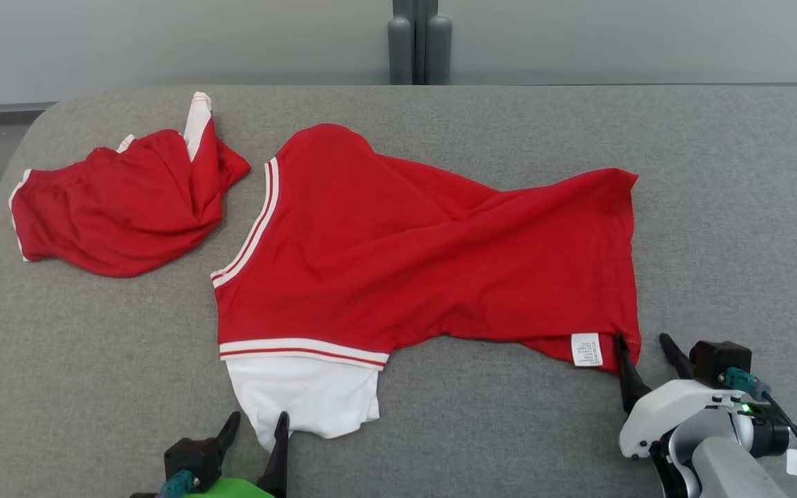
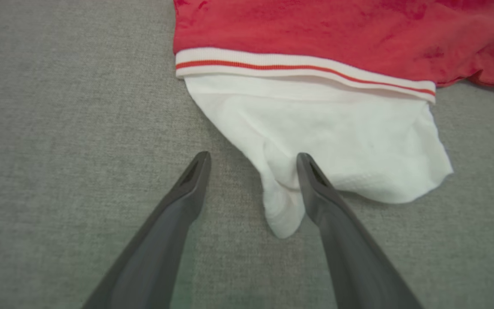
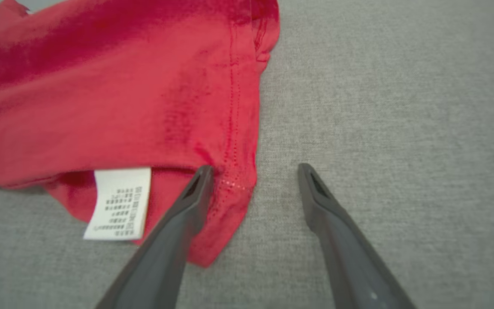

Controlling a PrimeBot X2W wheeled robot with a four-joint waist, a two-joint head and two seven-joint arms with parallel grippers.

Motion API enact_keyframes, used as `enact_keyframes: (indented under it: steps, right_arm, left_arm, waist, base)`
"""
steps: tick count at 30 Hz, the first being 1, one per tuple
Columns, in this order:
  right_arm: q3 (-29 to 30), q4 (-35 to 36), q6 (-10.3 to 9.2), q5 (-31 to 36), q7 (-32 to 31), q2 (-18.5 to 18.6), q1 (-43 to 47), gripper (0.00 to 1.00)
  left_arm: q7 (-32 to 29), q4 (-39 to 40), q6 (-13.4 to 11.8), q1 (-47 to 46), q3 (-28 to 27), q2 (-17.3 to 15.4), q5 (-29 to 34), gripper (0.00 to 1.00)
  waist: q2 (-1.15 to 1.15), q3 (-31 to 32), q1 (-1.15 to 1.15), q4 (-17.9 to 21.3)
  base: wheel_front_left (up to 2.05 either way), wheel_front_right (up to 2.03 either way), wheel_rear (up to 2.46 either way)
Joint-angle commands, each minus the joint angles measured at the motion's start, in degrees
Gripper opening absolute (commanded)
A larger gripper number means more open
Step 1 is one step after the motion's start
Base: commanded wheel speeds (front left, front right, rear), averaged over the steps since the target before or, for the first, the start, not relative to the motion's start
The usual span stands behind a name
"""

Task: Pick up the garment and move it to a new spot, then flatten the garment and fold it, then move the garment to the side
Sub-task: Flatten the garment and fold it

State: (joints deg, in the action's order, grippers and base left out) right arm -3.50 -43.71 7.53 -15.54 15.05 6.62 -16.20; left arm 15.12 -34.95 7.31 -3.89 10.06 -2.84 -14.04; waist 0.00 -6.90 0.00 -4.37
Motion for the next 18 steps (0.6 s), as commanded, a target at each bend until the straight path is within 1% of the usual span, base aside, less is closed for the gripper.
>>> enact_keyframes:
  steps: [1, 5, 6, 7, 8, 12, 13, 18]
  right_arm:
    - [-0.17, -0.61, -0.08, -0.56, 0.15, -0.16, -0.72, 1.00]
    - [-1.83, -2.76, -0.05, -1.65, 0.01, -0.85, -0.13, 1.00]
    - [-2.44, -3.27, -0.04, -2.23, -0.04, -1.12, -0.17, 0.42]
    - [-2.87, -3.47, -0.03, -2.69, -0.05, -1.29, -0.32, 0.18]
    - [-3.38, -3.46, -0.03, -3.28, -0.06, -1.50, -0.43, 0.00]
    - [-3.39, -0.42, -0.05, -6.09, 0.03, -1.44, -0.03, 0.00]
    - [-2.88, 0.90, -0.05, -7.45, 0.06, -1.46, 0.30, 0.00]
    - [-2.71, 8.22, -0.05, -8.84, 0.11, 0.22, 2.08, 0.00]
  left_arm:
    - [0.03, -0.44, 0.27, -1.16, 0.47, -0.13, -0.85, 1.00]
    - [-0.02, -2.04, 0.27, -2.47, 2.66, -0.12, -3.05, 1.00]
    - [-0.02, -2.57, 0.27, -2.82, 3.37, -0.11, -3.84, 0.36]
    - [-0.04, -3.03, 0.27, -3.09, 4.18, -0.10, -4.53, 0.00]
    - [-0.04, -3.41, 0.27, -3.46, 4.98, -0.09, -5.09, 0.00]
    - [0.00, -1.40, 0.28, -4.04, 5.67, -0.16, -7.00, 0.00]
    - [0.02, -0.45, 0.27, -3.95, 5.53, -0.21, -7.10, 0.00]
    - [0.02, 5.60, 0.26, -3.48, 3.84, -0.64, -8.31, 0.00]
  waist:
    - [0.00, -0.47, 0.00, -0.47]
    - [0.00, -0.91, 0.00, -0.66]
    - [0.00, -0.99, 0.00, -0.62]
    - [0.00, -1.03, 0.00, -0.56]
    - [0.00, -1.03, 0.00, -0.47]
    - [0.00, -0.66, 0.00, -0.05]
    - [0.00, -0.43, 0.00, 0.12]
    - [0.00, 0.50, 0.00, 0.59]
  base:
    - [0.00, 0.00, 0.00]
    - [0.00, 0.00, 0.00]
    - [0.00, 0.00, 0.00]
    - [0.00, 0.00, 0.00]
    - [0.00, 0.00, 0.00]
    - [0.00, 0.00, 0.00]
    - [0.00, 0.00, 0.00]
    - [0.00, 0.00, 0.00]
